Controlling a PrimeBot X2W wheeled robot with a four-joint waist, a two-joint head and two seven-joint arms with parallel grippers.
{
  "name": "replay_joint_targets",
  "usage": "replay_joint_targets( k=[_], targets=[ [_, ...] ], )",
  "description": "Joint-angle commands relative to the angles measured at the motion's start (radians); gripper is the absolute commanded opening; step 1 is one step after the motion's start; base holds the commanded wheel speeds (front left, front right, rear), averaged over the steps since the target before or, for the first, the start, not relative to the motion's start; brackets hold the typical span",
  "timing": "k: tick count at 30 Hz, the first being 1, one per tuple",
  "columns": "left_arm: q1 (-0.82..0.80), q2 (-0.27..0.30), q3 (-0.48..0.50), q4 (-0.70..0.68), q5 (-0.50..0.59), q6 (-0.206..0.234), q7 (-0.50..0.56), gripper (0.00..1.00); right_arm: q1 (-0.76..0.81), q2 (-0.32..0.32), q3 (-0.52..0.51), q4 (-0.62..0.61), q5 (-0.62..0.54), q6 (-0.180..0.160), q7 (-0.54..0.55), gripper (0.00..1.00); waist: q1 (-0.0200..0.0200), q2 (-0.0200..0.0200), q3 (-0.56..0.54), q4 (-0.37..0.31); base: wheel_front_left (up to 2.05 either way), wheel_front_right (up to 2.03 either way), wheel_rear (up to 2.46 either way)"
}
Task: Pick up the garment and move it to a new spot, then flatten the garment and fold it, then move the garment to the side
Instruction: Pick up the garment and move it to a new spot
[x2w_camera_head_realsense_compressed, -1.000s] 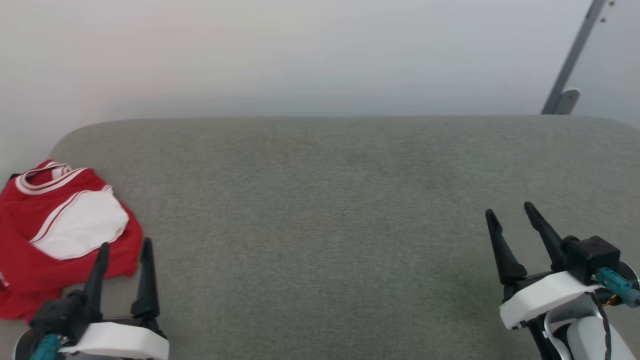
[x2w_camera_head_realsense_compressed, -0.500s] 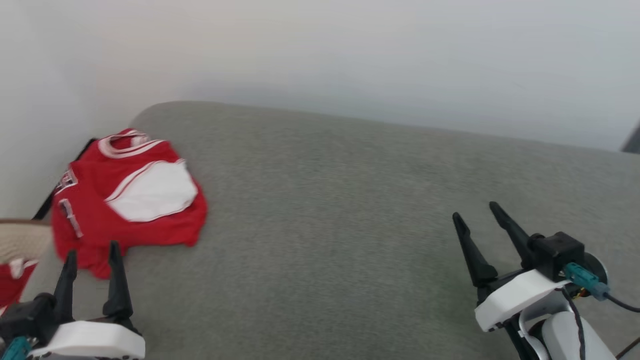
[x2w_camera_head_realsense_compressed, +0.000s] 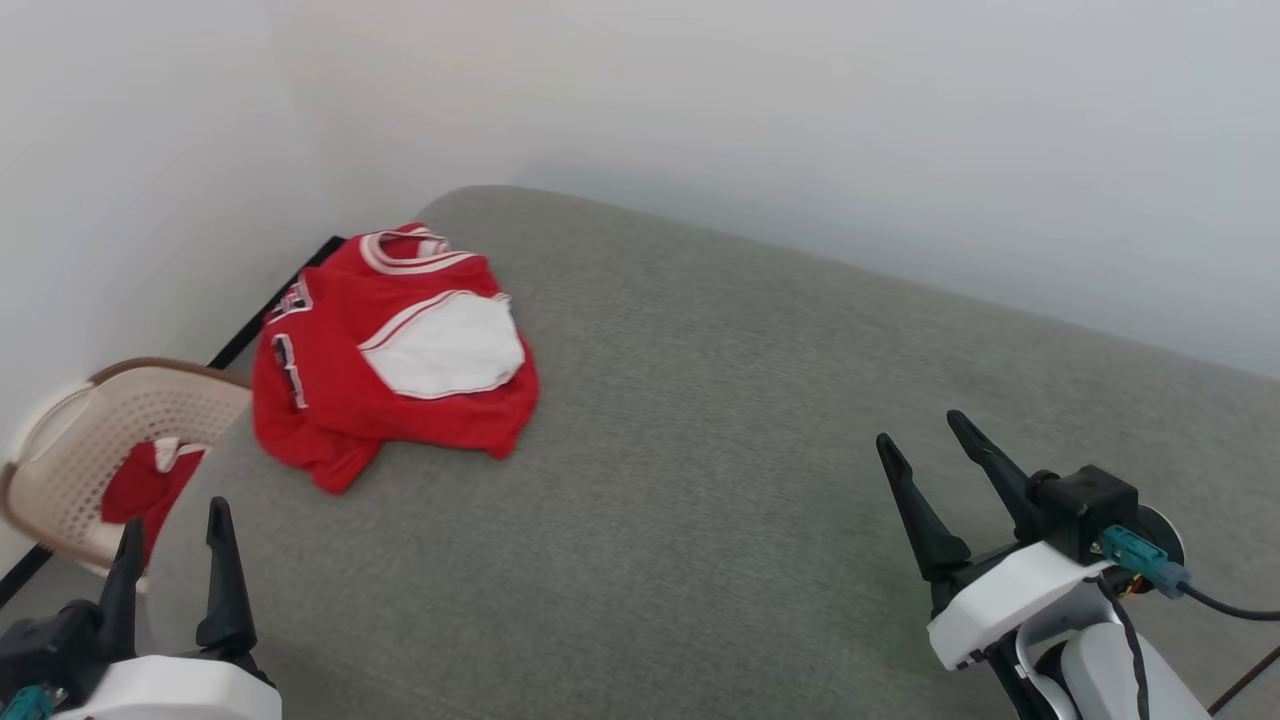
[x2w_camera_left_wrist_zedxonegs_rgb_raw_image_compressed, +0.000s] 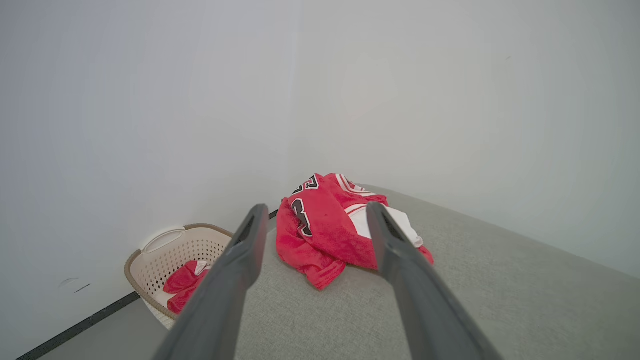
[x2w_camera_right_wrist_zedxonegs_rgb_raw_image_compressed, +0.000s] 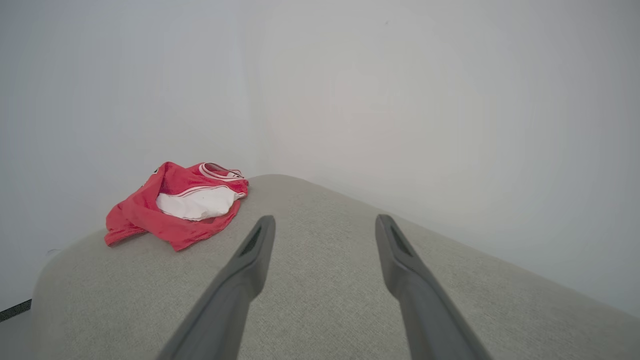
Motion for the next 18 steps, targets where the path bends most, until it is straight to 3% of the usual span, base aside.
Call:
replay_joint_targets(
  k=[1, 9, 18],
  targets=[
    [0.012, 0.007, 0.000, -0.003, -0.006, 0.004, 0.001, 1.00, -0.005, 0.002, 0.002, 0.006, 0.005, 0.000, -0.009, 1.00, 0.0000, 0.0000, -0.004, 0.021, 0.00, 0.00, 0.00],
    [0.019, 0.008, 0.003, -0.005, -0.020, 0.013, 0.014, 1.00, 0.001, 0.014, 0.002, 0.016, 0.007, 0.000, -0.015, 1.00, 0.0000, 0.0000, -0.007, 0.070, 0.00, 0.00, 0.00],
    [-0.003, 0.017, 0.010, -0.009, -0.034, 0.016, 0.025, 1.00, -0.011, 0.013, -0.001, 0.026, 0.011, 0.000, -0.020, 1.00, 0.0000, 0.0000, 0.001, 0.074, 0.00, 0.00, 0.00]
  ],
)
